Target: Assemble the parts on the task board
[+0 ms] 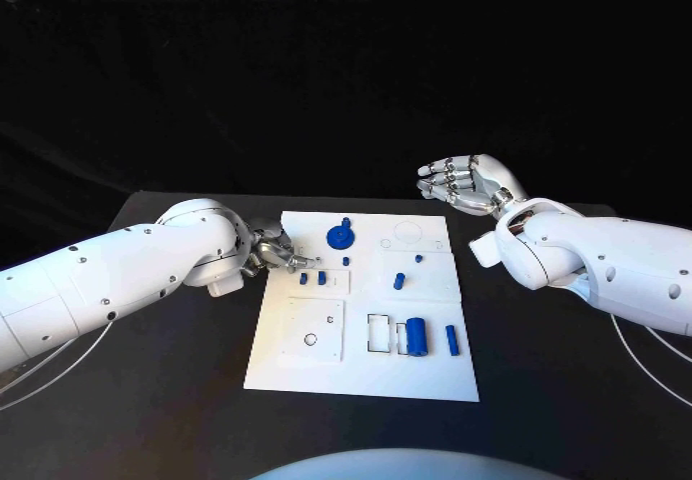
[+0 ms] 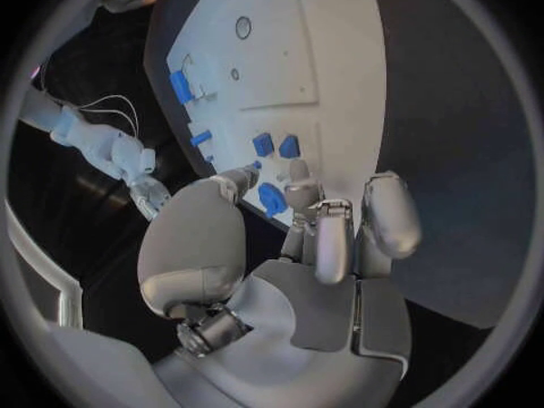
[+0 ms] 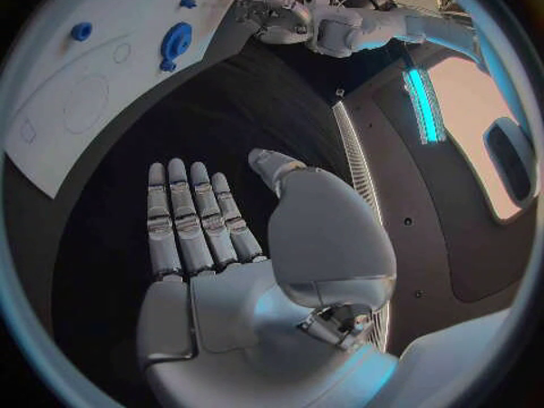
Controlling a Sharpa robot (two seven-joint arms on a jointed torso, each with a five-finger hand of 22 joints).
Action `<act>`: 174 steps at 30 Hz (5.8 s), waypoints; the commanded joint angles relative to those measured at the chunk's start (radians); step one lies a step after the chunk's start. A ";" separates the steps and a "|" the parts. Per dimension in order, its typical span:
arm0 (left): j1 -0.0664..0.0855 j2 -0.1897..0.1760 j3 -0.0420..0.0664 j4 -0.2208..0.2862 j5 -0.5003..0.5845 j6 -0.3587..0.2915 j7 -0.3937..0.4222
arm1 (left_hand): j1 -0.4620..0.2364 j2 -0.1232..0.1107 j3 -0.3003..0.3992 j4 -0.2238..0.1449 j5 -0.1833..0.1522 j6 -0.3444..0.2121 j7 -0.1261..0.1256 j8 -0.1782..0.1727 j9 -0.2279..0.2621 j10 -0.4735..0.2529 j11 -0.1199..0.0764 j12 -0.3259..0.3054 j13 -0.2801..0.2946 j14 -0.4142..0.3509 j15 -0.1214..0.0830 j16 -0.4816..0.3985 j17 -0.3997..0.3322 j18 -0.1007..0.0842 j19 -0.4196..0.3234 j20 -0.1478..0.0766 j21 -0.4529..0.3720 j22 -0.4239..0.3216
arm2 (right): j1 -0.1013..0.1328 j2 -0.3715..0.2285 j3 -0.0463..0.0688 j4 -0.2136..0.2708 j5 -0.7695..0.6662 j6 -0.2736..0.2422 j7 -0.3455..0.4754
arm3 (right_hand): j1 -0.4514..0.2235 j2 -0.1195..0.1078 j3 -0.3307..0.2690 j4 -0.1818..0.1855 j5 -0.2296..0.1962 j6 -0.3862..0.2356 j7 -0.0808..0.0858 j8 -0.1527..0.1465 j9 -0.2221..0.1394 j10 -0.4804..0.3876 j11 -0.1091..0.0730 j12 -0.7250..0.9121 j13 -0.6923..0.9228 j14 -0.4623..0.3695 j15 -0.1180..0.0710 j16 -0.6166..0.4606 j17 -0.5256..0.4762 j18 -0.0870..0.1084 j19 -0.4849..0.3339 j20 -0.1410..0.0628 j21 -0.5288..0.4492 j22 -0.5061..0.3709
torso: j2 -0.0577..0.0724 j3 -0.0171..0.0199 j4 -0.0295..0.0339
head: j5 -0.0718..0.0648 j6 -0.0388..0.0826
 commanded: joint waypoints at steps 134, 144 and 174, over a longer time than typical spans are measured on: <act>-0.073 0.054 0.015 -0.061 -0.311 -0.342 0.470 | 0.457 0.024 0.206 -0.274 -0.004 0.130 0.099 -0.445 -0.332 -0.183 0.104 -0.772 -0.684 -0.070 0.088 -0.113 -0.347 0.037 -0.156 0.081 -0.114 -0.174 | -0.006 0.005 0.000 0.001 -0.001 0.019 0.011 | -0.007 0.012 -0.009 0.003 0.008 0.008 0.089 -0.008 -0.003 0.004 0.006 -0.005 -0.001 0.007 0.006 -0.008 -0.005 -0.011 -0.008 -0.001 -0.005 -0.007 | 0.000 -0.0010 0.0036 | -0.027 0.014; -0.078 0.053 0.015 -0.085 -0.309 -0.314 0.457 | 0.457 0.024 0.206 -0.274 -0.003 0.130 0.099 -0.446 -0.332 -0.183 0.104 -0.774 -0.684 -0.070 0.088 -0.113 -0.349 0.037 -0.156 0.081 -0.114 -0.175 | -0.006 0.008 0.000 0.001 -0.001 0.019 0.011 | -0.007 0.012 -0.009 0.003 0.008 0.008 0.089 -0.008 -0.003 0.004 0.006 -0.005 -0.001 0.007 0.006 -0.008 -0.005 -0.011 -0.008 -0.001 -0.005 -0.007 | -0.001 0.0005 0.0009 | -0.019 0.014; -0.095 0.084 0.015 -0.121 -0.292 -0.298 0.469 | 0.450 0.025 0.204 -0.272 -0.005 0.130 0.099 -0.453 -0.332 -0.181 0.105 -0.785 -0.684 -0.075 0.089 -0.118 -0.364 0.039 -0.161 0.080 -0.120 -0.184 | -0.007 0.010 0.000 0.000 -0.001 0.020 0.012 | -0.007 0.012 -0.009 0.003 0.008 0.008 0.089 -0.008 -0.003 0.004 0.006 -0.005 -0.001 0.007 0.006 -0.008 -0.005 -0.011 -0.008 -0.001 -0.005 -0.007 | 0.000 -0.0009 0.0020 | -0.020 0.014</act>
